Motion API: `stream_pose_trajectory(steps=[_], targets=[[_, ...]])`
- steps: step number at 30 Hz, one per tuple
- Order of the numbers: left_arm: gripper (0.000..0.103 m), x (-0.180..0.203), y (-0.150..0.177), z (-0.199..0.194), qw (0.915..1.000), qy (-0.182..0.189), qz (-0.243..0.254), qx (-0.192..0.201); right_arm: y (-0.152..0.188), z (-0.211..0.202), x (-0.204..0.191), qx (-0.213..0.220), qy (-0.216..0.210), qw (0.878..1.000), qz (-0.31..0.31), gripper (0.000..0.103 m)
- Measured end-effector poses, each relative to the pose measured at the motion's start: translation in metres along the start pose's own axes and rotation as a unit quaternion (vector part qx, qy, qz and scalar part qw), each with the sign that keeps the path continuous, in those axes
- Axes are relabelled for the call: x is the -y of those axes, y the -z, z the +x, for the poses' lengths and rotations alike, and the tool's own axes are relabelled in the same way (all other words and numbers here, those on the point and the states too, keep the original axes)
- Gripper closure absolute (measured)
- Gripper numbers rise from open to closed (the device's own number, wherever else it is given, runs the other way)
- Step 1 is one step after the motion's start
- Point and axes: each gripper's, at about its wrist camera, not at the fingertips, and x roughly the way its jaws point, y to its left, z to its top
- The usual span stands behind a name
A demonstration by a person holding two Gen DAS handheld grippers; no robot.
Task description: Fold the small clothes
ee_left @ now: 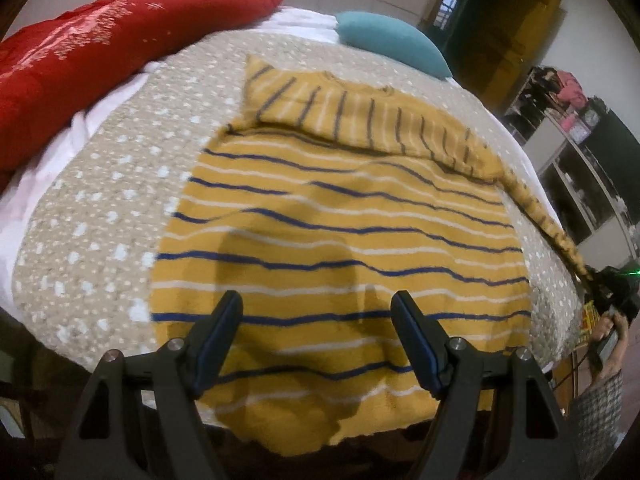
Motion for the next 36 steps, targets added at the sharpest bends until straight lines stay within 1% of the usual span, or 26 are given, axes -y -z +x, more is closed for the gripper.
stream_pose_trajectory(steps=[1,2,3,5,6,8,11,14,15,16,17,18,21,22,24,26,28,32,33,34,36], targets=[[0.028,-0.004,-0.001,-0.002,1.0,-0.002,-0.005,0.004,-0.015,-0.007,0.0,0.02,0.011,1.0,0.003,0.095],[0.028,-0.007,-0.001,-0.003,1.0,-0.002,-0.008,0.006,-0.025,-0.011,-0.001,0.03,0.015,0.999,0.006,0.095],[0.028,-0.01,-0.001,-0.004,0.9999,-0.001,-0.013,0.008,-0.035,-0.013,-0.005,0.033,0.015,0.999,0.004,0.095],[0.028,-0.015,-0.001,-0.005,0.9997,0.003,-0.021,0.012,-0.044,-0.015,-0.03,0.038,0.023,0.999,-0.026,0.095],[0.028,-0.017,-0.001,-0.006,0.9996,0.006,-0.024,0.014,-0.042,-0.016,-0.053,0.039,0.025,0.997,-0.058,0.095],[0.028,-0.02,0.0,-0.006,0.9994,0.013,-0.028,0.017,-0.038,-0.015,-0.09,0.035,0.014,0.994,-0.105,0.095],[0.028,-0.025,0.002,-0.009,0.9991,0.023,-0.029,0.02,-0.011,-0.006,-0.163,0.011,-0.026,0.984,-0.177,0.095],[0.028,-0.033,0.005,-0.016,0.9988,0.024,-0.025,0.033,0.032,0.01,-0.236,-0.03,-0.075,0.968,-0.238,0.095],[0.028,-0.035,0.005,-0.018,0.9988,0.023,-0.025,0.036,0.054,0.018,-0.267,-0.054,-0.096,0.959,-0.26,0.095],[0.028,-0.041,0.006,-0.023,0.9986,0.02,-0.025,0.041,0.068,0.024,-0.284,-0.069,-0.108,0.954,-0.272,0.095],[0.028,-0.044,0.006,-0.025,0.9985,0.019,-0.025,0.045,0.09,0.031,-0.306,-0.088,-0.122,0.946,-0.288,0.095],[0.028,-0.05,0.008,-0.031,0.9982,0.015,-0.024,0.052,0.116,0.04,-0.332,-0.111,-0.136,0.935,-0.307,0.095],[0.025,-0.067,0.01,-0.04,0.9974,0.001,-0.023,0.068,0.176,0.067,-0.387,-0.15,-0.153,0.911,-0.354,0.095],[0.025,-0.074,0.012,-0.042,0.9971,-0.004,-0.025,0.071,0.203,0.078,-0.406,-0.166,-0.157,0.9,-0.37,0.095],[0.025,-0.091,0.015,-0.042,0.9968,-0.013,-0.036,0.071,0.242,0.096,-0.429,-0.19,-0.159,0.886,-0.393,0.096],[0.025,-0.105,0.017,-0.041,0.9963,-0.016,-0.051,0.068,0.285,0.115,-0.449,-0.21,-0.154,0.868,-0.423,0.096],[0.025,-0.12,0.02,-0.04,0.9954,-0.018,-0.067,0.066,0.316,0.138,-0.464,-0.224,-0.143,0.857,-0.442,0.096],[0.025,-0.141,0.025,-0.04,0.9938,-0.02,-0.088,0.064,0.357,0.17,-0.477,-0.247,-0.125,0.842,-0.464,0.096],[0.025,-0.146,0.026,-0.039,0.9933,-0.02,-0.095,0.063,0.365,0.179,-0.479,-0.257,-0.122,0.835,-0.47,0.096],[0.025,-0.148,0.026,-0.039,0.993,-0.019,-0.098,0.063,0.371,0.186,-0.487,-0.265,-0.117,0.829,-0.478,0.094],[0.025,-0.154,0.026,-0.038,0.9923,-0.017,-0.105,0.063,0.38,0.194,-0.486,-0.27,-0.105,0.82,-0.494,0.092]])
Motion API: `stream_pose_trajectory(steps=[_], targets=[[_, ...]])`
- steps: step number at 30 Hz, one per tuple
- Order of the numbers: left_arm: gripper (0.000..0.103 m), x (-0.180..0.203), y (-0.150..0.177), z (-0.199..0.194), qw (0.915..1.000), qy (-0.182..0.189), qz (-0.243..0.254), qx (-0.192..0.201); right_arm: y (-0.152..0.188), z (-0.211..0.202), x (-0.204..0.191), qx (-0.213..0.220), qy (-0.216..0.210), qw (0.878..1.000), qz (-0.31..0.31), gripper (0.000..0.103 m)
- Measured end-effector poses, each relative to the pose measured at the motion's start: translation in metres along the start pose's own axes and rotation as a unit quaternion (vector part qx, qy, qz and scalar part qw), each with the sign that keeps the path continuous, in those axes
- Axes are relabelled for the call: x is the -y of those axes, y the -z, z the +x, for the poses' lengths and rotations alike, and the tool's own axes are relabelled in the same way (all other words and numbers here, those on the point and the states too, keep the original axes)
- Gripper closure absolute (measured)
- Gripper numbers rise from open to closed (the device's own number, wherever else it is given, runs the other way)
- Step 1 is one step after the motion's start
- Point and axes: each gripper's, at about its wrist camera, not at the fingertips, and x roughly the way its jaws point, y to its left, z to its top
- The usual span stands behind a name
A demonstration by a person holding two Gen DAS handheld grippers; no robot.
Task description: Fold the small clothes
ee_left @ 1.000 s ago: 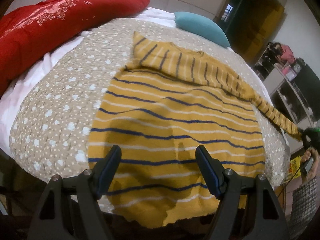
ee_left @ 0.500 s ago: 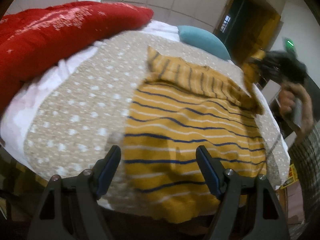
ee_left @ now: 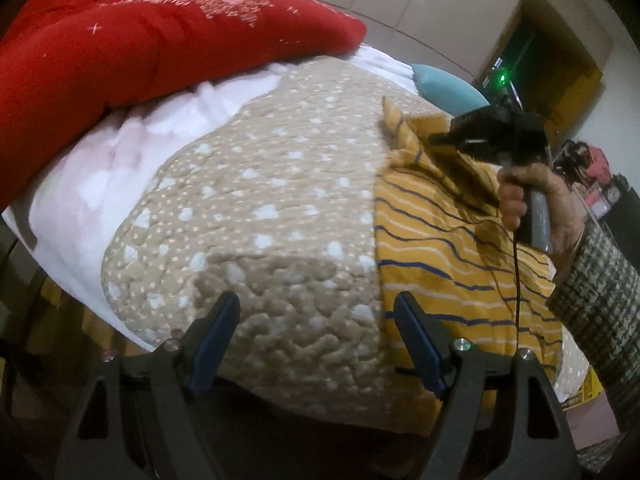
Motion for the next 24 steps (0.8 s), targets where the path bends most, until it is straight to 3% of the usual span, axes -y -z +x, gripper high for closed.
stream_pose_trajectory(steps=[2,4,7,10,13,18,24], targets=[[0.025,-0.004,-0.001,0.001,1.0,0.0,-0.008,0.0,0.003,0.009,-0.006,-0.015,-0.009,1.0,-0.012,0.089],[0.025,-0.005,-0.001,0.003,0.9999,0.001,-0.015,-0.002,0.008,0.013,-0.01,-0.027,-0.025,0.999,-0.019,0.074],[0.025,-0.003,-0.001,0.003,0.9998,0.001,-0.017,-0.002,0.014,0.007,-0.016,-0.032,-0.055,0.997,-0.038,0.064],[0.025,0.003,-0.001,0.001,0.9999,-0.003,-0.013,0.0,0.021,-0.012,-0.014,-0.041,-0.118,0.992,-0.036,0.064],[0.025,0.011,0.0,-0.003,0.9999,-0.004,-0.01,0.001,0.037,-0.044,0.001,-0.036,-0.152,0.987,-0.033,0.062],[0.025,0.021,0.002,-0.003,0.9999,-0.003,-0.014,-0.007,0.082,-0.108,0.069,-0.01,-0.12,0.992,-0.029,0.06],[0.024,0.036,0.006,0.012,0.9984,0.027,-0.033,-0.035,0.147,-0.192,0.199,0.044,-0.043,0.996,0.062,0.053]])
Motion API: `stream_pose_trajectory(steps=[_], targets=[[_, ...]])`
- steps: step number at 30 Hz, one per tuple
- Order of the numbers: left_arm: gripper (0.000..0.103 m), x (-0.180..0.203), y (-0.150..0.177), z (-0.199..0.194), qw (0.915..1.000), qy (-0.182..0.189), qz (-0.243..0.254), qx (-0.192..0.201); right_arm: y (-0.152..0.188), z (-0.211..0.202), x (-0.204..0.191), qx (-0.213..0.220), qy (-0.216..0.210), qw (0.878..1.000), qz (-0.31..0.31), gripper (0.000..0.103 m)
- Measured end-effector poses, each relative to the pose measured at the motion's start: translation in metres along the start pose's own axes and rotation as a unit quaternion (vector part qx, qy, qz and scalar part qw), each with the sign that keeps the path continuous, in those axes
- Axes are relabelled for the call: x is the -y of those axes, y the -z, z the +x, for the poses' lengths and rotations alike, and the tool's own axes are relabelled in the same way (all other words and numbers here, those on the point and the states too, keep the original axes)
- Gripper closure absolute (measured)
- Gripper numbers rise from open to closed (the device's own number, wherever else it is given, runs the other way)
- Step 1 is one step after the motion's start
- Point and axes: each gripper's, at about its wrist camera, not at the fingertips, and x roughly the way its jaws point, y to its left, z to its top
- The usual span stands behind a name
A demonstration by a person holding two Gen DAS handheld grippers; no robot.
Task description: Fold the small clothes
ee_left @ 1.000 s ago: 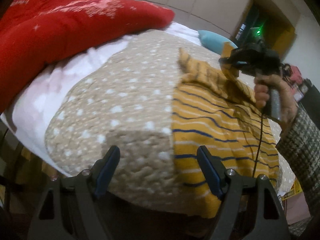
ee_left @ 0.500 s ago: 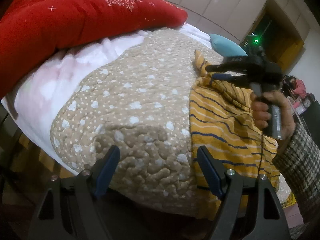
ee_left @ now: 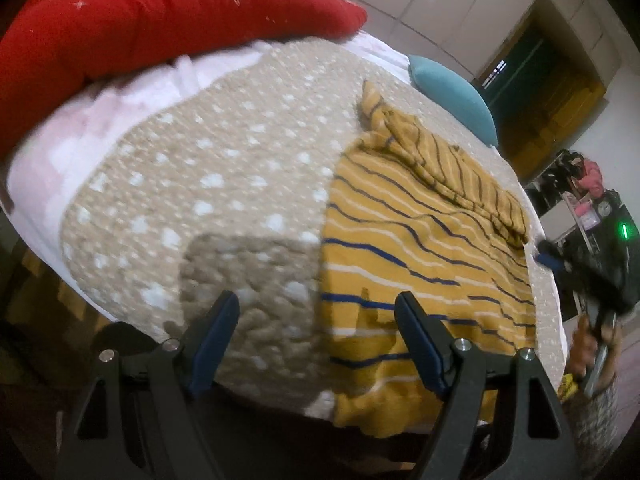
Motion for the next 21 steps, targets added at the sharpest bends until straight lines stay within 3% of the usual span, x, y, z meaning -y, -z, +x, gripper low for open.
stream_pose_trajectory(steps=[4,9,16,18,21], targets=[[0.024,0.012,0.003,0.017,0.9999,0.0,0.008,-0.012,0.041,-0.048,0.072,0.019,0.017,0.997,0.067,0.049],[0.02,0.016,0.004,0.036,0.9995,0.018,-0.002,-0.025,0.09,-0.061,0.12,0.017,-0.016,0.991,0.133,0.048],[0.018,0.02,0.015,0.041,0.9919,0.109,-0.052,-0.039,0.133,-0.031,0.106,-0.005,-0.135,0.978,0.16,0.046],[0.021,0.023,0.024,0.041,0.9885,0.133,-0.056,-0.047,0.14,-0.026,0.1,-0.007,-0.163,0.974,0.159,0.046],[0.03,0.027,0.035,0.044,0.9849,0.155,-0.051,-0.058,0.148,-0.016,0.098,-0.019,-0.227,0.958,0.172,0.046]])
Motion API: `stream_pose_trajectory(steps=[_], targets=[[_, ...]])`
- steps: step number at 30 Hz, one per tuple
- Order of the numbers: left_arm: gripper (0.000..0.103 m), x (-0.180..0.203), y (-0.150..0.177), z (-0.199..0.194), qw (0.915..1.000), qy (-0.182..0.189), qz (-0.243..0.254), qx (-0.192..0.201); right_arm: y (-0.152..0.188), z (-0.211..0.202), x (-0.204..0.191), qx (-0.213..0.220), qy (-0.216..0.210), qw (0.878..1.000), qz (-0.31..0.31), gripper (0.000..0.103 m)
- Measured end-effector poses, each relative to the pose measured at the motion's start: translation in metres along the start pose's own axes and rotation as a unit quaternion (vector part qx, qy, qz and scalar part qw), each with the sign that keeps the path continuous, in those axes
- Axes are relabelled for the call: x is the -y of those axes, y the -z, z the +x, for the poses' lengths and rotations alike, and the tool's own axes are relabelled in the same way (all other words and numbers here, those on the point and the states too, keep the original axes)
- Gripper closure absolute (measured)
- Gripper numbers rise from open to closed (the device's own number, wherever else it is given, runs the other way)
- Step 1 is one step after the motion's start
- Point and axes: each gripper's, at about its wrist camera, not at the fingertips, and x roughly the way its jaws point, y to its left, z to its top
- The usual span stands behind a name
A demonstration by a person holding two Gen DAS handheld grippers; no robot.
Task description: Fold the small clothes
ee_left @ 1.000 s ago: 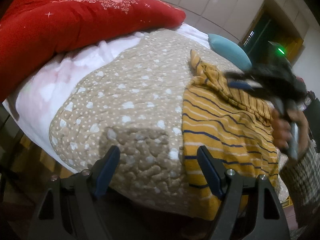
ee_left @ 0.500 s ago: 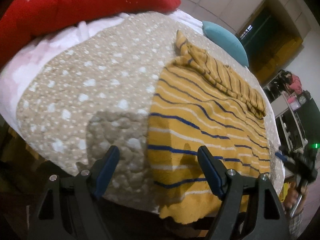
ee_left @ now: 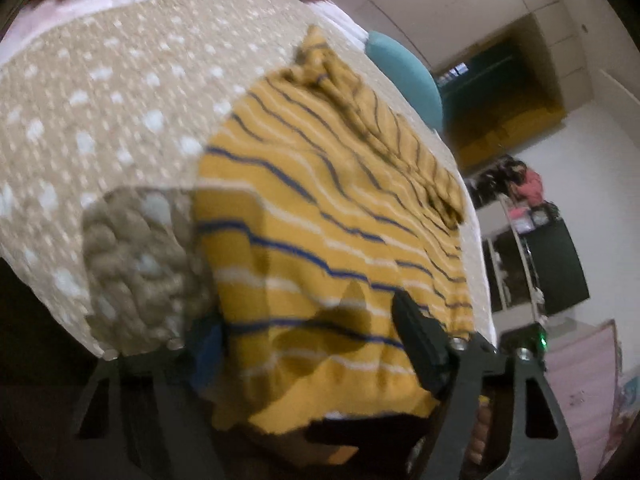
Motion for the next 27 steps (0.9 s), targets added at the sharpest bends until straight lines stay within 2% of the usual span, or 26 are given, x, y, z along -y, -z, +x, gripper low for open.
stream_pose_trajectory(steps=[2,4,8,12,14,15,17,18,20,21,24,27], targets=[[0.039,-0.001,0.004,0.001,1.0,0.005,0.001,-0.004,0.004,0.002,0.006,-0.003,-0.019,1.0,0.012,0.046],[0.042,-0.004,0.007,0.001,1.0,0.008,-0.003,-0.005,0.008,0.002,0.011,-0.002,-0.028,0.999,0.022,0.046],[0.042,-0.009,0.015,0.002,0.9996,0.023,-0.01,-0.011,0.02,0.009,0.008,-0.012,-0.018,1.0,0.015,0.046],[0.041,-0.013,0.026,0.011,0.9992,0.028,-0.018,-0.023,0.044,0.03,0.006,-0.044,-0.01,0.999,0.015,0.046],[0.042,-0.015,0.029,0.013,0.9989,0.03,-0.023,-0.026,0.053,0.037,0.005,-0.043,0.002,0.999,0.016,0.046],[0.044,-0.015,0.028,0.013,0.9989,0.026,-0.025,-0.028,0.054,0.037,0.003,-0.038,0.01,0.999,0.014,0.048],[0.088,-0.016,0.026,0.012,0.9989,-0.018,-0.029,-0.034,0.053,0.036,-0.001,-0.029,0.039,0.999,0.011,0.068],[0.091,-0.02,0.024,0.01,0.9981,-0.03,-0.035,-0.04,0.053,0.034,-0.002,-0.025,0.051,0.998,0.012,0.087],[0.094,-0.027,0.022,0.001,0.9972,-0.008,-0.065,-0.038,0.05,0.033,-0.011,-0.018,0.058,0.998,0.014,0.091],[0.095,-0.025,0.02,-0.007,0.9972,-0.008,-0.067,-0.033,0.049,0.029,-0.016,-0.014,0.069,0.998,0.005,0.093],[0.095,-0.007,0.019,-0.033,0.9991,0.002,-0.042,-0.013,0.05,0.011,-0.041,-0.015,0.067,0.997,-0.036,0.094],[0.095,0.01,0.031,-0.058,0.9999,0.006,-0.011,-0.004,0.062,-0.012,-0.063,-0.021,0.063,0.995,-0.072,0.095]])
